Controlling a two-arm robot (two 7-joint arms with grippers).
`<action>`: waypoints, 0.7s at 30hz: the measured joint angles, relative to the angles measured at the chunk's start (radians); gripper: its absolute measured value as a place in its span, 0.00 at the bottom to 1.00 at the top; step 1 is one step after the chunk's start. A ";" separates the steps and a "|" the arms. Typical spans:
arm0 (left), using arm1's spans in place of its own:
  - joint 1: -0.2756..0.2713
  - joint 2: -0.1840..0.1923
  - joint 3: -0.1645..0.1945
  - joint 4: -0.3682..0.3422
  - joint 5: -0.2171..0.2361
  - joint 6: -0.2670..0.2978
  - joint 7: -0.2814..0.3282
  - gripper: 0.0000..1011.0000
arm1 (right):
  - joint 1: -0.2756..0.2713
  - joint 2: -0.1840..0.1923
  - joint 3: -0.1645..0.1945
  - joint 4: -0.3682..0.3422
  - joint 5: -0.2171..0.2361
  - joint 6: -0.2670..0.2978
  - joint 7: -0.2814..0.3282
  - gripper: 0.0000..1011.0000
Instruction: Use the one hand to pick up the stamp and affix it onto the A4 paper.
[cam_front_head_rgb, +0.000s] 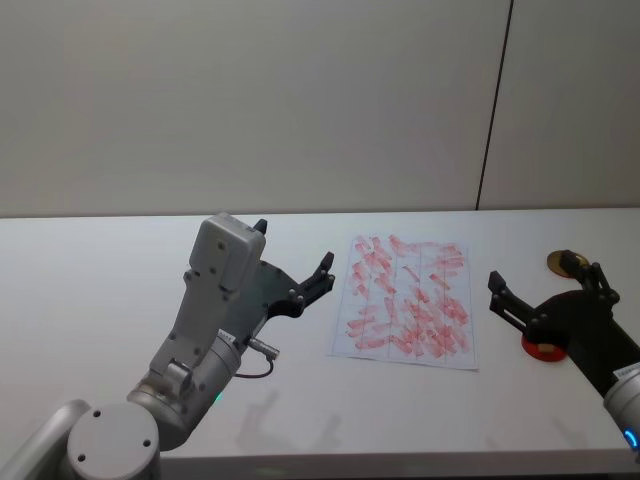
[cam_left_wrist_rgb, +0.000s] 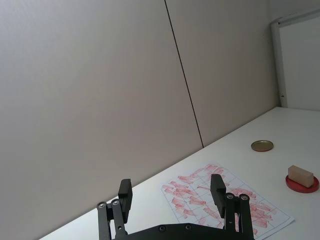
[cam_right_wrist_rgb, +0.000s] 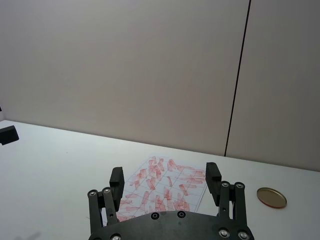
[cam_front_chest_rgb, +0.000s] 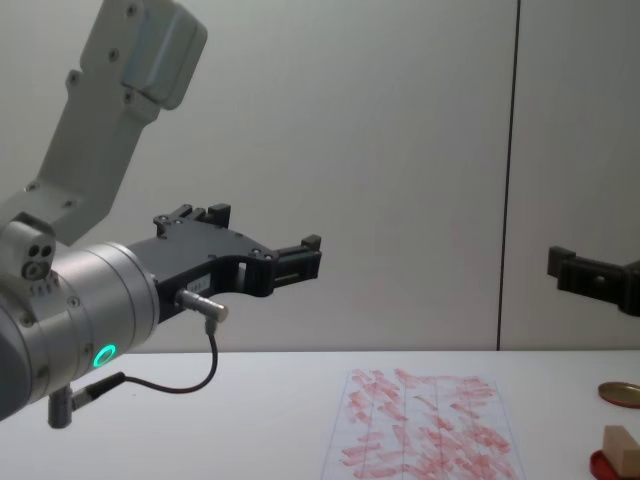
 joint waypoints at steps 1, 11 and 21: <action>0.000 0.000 0.000 0.000 0.000 0.000 0.000 0.98 | 0.000 0.000 0.000 0.000 0.000 0.000 0.000 0.99; 0.000 0.000 0.000 0.000 0.000 0.000 0.000 0.98 | 0.000 0.000 0.000 0.000 0.000 0.000 0.000 0.99; 0.000 0.000 0.000 0.000 0.000 0.000 0.000 0.98 | 0.000 0.000 0.000 0.000 0.000 0.000 0.000 0.99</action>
